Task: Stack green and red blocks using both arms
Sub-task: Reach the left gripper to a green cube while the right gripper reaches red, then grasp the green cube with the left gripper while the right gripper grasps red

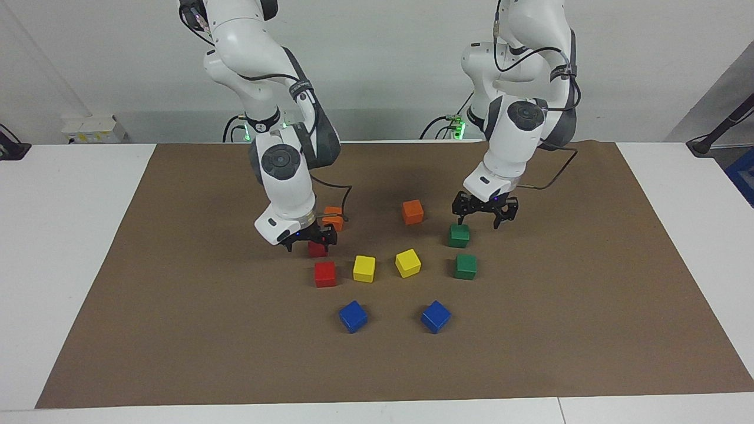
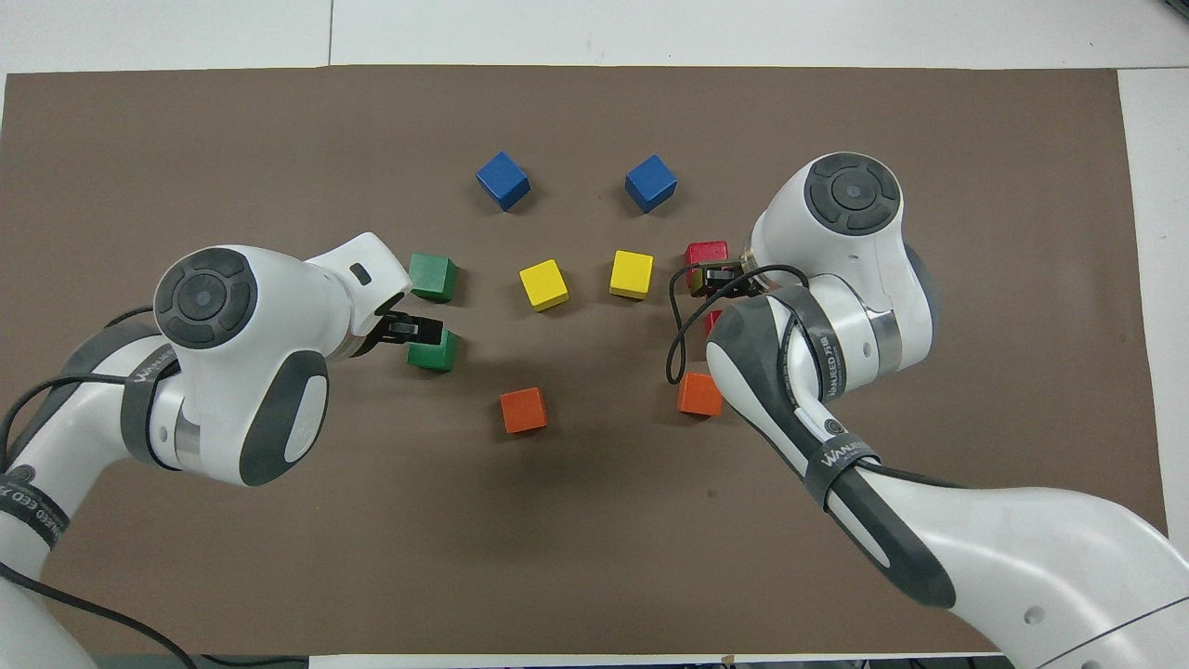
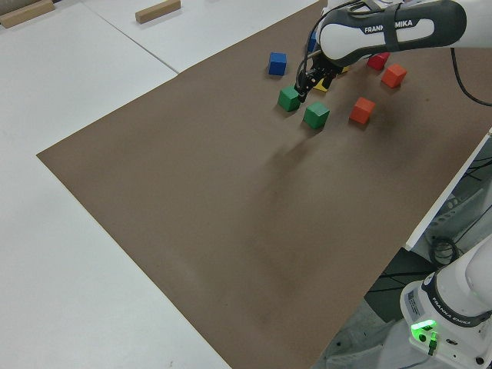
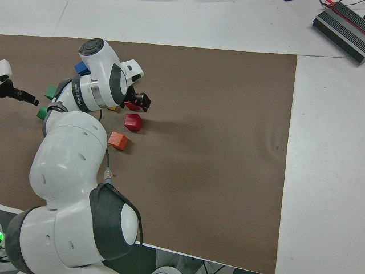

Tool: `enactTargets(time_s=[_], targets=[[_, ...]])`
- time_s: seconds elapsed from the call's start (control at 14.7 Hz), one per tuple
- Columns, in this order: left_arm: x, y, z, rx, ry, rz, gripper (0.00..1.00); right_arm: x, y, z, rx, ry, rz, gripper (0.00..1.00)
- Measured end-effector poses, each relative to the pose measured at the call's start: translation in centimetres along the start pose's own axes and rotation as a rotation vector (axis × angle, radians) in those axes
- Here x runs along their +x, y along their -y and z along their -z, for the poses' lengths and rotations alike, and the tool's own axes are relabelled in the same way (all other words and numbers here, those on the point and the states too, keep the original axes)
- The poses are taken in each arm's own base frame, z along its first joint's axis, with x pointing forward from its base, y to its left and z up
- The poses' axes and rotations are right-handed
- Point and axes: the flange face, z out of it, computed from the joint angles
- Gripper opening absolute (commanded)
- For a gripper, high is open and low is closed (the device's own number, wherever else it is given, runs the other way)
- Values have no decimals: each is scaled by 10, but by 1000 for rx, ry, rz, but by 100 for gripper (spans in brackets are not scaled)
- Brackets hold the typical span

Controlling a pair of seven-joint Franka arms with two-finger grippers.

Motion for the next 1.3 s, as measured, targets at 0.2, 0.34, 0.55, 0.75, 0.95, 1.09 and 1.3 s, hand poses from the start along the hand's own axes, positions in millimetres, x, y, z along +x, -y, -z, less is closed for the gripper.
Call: enactTargets(time_s=[0.2,0.34,0.55,0.75,0.95,1.09,1.3], targets=[[1,-15,-16,-5,-4,-10,100,-6,8,-5,-9,7,-2,100],[1,-22,-24,-7,-1,-19,100,-8,15,-5,-9,1,-17,100],[-2,-31,-35,-6,17,-35,100,-13,27,-6,-8,-7,-18,100],[-5,-36,-40,-5,27,-44,100,-17,27,-18,0,-25,-17,100],[-11,-33,-49,-3,27,-44,100,-19,22,-28,1,-31,-21,100],[-13,-30,-53,-1,24,-42,100,-20,20,-31,0,-31,-22,100],[-15,-30,-57,2,28,-44,100,-24,20,-39,3,-35,-19,98]])
